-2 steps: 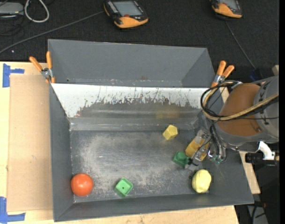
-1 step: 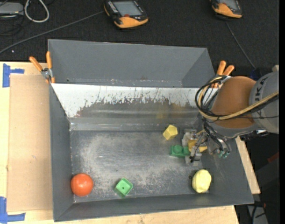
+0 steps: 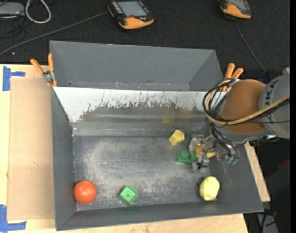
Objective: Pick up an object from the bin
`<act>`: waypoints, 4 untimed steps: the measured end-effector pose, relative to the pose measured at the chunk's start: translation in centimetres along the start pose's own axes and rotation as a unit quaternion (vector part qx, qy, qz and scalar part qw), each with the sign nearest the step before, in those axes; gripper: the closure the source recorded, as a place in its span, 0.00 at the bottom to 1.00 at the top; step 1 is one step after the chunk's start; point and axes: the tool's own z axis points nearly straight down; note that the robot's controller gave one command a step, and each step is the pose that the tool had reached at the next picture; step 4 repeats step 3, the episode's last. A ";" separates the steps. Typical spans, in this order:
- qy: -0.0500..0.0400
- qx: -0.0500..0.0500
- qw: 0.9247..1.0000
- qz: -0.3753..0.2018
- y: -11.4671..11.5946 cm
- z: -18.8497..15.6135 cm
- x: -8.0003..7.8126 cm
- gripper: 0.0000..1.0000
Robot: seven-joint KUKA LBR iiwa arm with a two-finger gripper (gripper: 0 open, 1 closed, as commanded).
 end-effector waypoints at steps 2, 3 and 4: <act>0.004 -0.001 1.000 -0.001 0.1 -7.4 0.2 1.00; 0.001 -0.001 1.000 -0.001 0.1 -11.6 0.1 1.00; 0.001 -0.001 1.000 -0.001 0.1 -11.6 0.1 1.00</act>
Offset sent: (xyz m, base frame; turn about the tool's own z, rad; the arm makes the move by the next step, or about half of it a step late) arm -0.0016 0.0007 0.1058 0.0000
